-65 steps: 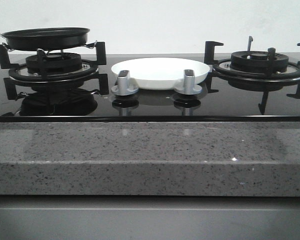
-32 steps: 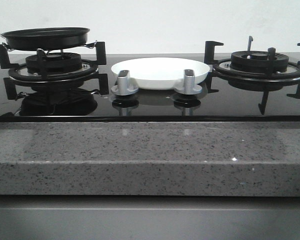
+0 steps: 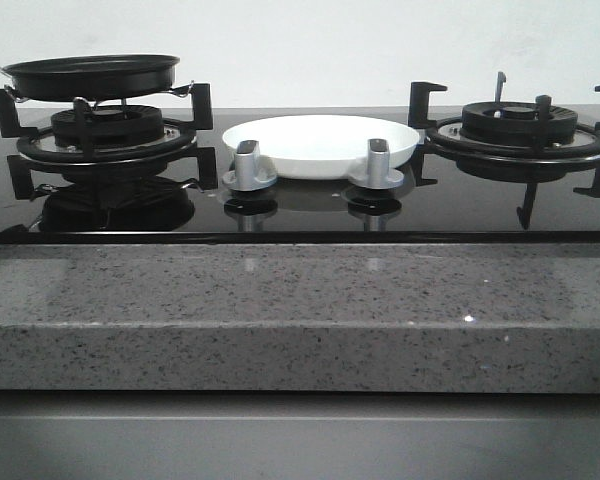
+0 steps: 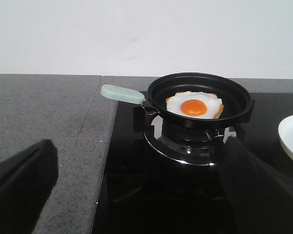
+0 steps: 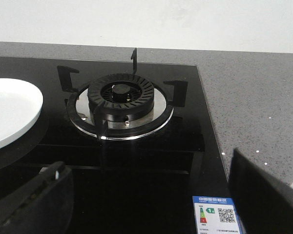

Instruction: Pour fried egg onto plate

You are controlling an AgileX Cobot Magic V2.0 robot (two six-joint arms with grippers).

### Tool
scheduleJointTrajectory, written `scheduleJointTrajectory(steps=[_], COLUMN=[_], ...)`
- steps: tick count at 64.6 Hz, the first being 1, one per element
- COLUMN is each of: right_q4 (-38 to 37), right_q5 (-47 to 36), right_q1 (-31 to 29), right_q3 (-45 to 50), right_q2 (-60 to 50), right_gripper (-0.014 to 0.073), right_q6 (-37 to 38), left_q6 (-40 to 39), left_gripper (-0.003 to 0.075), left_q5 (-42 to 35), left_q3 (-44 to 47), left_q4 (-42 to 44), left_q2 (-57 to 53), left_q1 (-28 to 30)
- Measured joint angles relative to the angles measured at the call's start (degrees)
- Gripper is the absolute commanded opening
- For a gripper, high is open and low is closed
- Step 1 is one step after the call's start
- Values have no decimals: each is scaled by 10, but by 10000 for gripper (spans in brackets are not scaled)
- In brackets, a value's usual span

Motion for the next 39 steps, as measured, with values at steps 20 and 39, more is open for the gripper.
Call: scheduleJointTrajectory(steps=[20, 39], right_q4=[0, 2], right_q5=[-26, 46], right_q1=[0, 11], right_q3=[-15, -141], right_q2=[17, 156], right_gripper=[661, 520], right_q6=[0, 0], left_q6=[0, 0], left_gripper=[672, 672], left_q5=[0, 0], left_q3=[0, 0], left_q4=[0, 0], left_q2=[0, 0], left_q1=[0, 0])
